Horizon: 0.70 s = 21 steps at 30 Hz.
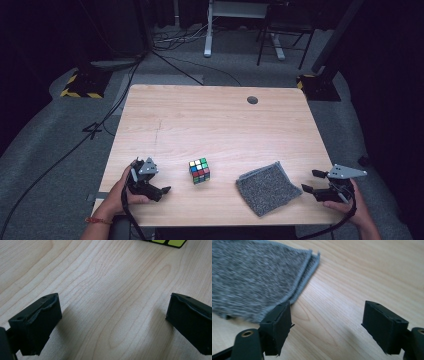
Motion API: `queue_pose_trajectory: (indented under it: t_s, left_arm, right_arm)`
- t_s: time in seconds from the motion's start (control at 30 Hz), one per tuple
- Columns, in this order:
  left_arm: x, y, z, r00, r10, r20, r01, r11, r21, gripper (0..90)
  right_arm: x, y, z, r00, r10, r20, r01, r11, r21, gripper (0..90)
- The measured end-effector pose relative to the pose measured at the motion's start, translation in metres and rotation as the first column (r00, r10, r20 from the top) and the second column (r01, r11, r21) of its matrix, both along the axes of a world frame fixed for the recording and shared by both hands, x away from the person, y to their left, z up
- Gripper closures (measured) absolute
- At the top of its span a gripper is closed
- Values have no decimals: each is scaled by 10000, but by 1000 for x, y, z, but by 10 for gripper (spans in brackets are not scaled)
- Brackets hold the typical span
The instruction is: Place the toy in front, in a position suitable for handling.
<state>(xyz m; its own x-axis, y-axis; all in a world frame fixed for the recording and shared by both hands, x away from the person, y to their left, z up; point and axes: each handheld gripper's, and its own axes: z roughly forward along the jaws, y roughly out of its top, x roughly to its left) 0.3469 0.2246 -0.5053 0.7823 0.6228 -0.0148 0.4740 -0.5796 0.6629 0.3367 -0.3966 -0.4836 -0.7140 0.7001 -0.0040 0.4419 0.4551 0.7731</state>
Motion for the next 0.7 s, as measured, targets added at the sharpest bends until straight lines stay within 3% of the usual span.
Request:
queue_pose_trajectory:
  t_s: [0.1, 0.23, 0.5, 0.7]
  left_arm:
    - [0, 0, 0, 10000, 14, 3, -14, 10000, 12, 4]
    - [-1, -1, 0, 10000, 23, -16, -23, 10000, 17, 4]
    - [-1, -4, 0, 10000, 40, -42, -40, 10000, 3, 1]
    - [-1, -4, 0, 10000, 24, -26, -24, 10000, 10, 4]
  right_arm:
    - [-6, 9, 18, 9983, 382, 433, -386, 9992, 79, 251]
    - [-11, 22, 28, 9943, 937, 502, -938, 9956, -20, 255]
    - [-13, 45, 37, 9836, 1699, 601, -1688, 9854, -232, 256]
    - [-14, 66, 38, 9714, 2328, 466, -2301, 9715, -569, 267]
